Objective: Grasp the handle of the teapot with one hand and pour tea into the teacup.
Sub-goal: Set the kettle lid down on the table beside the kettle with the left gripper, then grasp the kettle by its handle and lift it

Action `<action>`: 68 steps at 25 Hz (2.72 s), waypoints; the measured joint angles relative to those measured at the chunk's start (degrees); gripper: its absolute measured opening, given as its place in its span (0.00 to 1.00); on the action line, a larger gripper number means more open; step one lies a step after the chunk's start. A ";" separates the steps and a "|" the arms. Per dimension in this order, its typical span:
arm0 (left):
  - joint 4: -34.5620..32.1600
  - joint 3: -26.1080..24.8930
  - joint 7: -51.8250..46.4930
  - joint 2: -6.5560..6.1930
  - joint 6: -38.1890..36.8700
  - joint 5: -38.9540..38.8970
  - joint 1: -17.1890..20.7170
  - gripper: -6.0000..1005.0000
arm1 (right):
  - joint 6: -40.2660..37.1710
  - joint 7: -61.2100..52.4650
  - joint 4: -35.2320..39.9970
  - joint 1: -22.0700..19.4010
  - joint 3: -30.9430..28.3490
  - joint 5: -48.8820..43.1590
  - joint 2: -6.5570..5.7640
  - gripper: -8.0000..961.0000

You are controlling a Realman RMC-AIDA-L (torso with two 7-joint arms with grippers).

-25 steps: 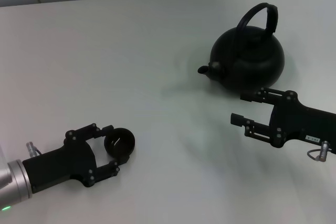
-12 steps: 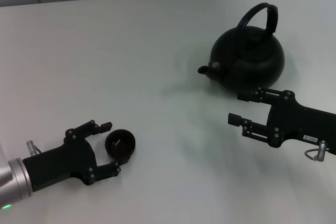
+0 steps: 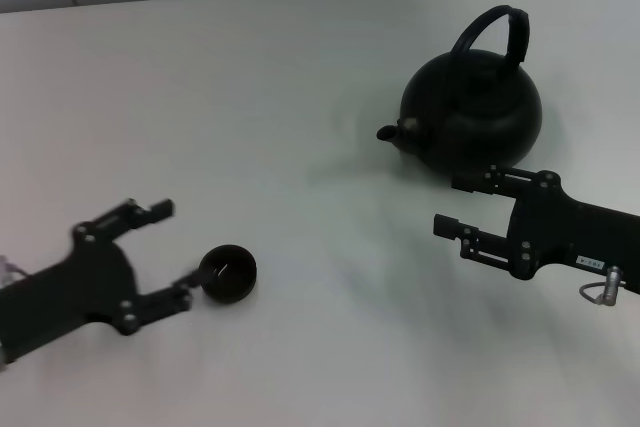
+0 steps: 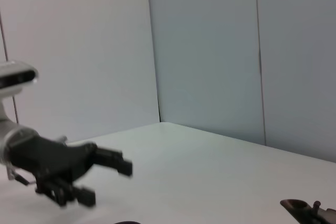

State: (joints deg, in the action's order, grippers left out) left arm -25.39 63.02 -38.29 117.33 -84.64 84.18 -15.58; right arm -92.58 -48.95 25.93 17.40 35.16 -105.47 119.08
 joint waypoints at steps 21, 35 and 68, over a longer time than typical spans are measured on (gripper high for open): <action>-0.51 -8.33 -5.53 -8.34 -17.43 4.05 7.68 0.81 | 0.27 0.71 -2.11 0.80 -0.06 0.72 0.00 0.63; -0.71 -12.60 -5.28 -8.33 -17.97 7.10 7.83 0.81 | -1.42 22.54 -19.05 -6.68 -7.41 22.51 0.12 0.63; -0.10 -13.71 -5.39 -7.84 -18.03 6.88 7.93 0.81 | 22.22 1.13 -5.52 7.77 -14.94 11.31 -1.57 0.63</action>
State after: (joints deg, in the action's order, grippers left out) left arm -25.49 49.31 -43.68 109.49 -102.67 91.06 -7.65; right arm -70.36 -47.82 20.41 25.17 20.21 -94.16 117.52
